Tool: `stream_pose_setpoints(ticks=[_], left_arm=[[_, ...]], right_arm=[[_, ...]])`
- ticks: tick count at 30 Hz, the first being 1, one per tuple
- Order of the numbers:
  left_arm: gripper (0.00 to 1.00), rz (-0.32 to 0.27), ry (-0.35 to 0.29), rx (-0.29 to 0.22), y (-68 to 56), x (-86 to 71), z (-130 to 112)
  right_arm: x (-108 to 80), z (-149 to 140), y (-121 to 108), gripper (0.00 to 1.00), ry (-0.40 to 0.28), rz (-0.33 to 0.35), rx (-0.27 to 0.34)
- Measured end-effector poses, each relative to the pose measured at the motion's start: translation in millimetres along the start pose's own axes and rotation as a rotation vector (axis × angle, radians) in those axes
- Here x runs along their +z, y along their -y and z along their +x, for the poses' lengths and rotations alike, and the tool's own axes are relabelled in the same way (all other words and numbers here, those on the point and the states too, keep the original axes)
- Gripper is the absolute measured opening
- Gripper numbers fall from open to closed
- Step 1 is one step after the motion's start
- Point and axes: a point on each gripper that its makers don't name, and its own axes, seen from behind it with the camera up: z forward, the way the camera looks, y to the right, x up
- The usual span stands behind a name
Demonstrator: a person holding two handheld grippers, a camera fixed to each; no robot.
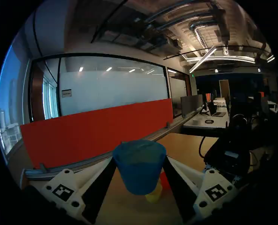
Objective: Pour water
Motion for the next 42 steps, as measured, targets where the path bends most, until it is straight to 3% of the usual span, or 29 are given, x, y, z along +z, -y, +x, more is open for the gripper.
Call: stream_pose_setpoints(ticks=[24, 36, 42], left_arm=[[0.85, 0.001, 0.001, 0.002, -0.2, 0.8, -1], [0.85, 0.002, 0.0, -0.001, 0.6, -1.7, -2], [0.85, 0.005, 0.001, -0.002, 1.4, -2.7, -3]], right_arm=[[23.6, -17, 6, 1.0, 0.05, 0.014, -0.01], [36.1, -23, 4, 1.0, 0.068, 0.006, 0.019], [39.0, -27, 2, 0.92, 0.077, -0.004, 0.012]])
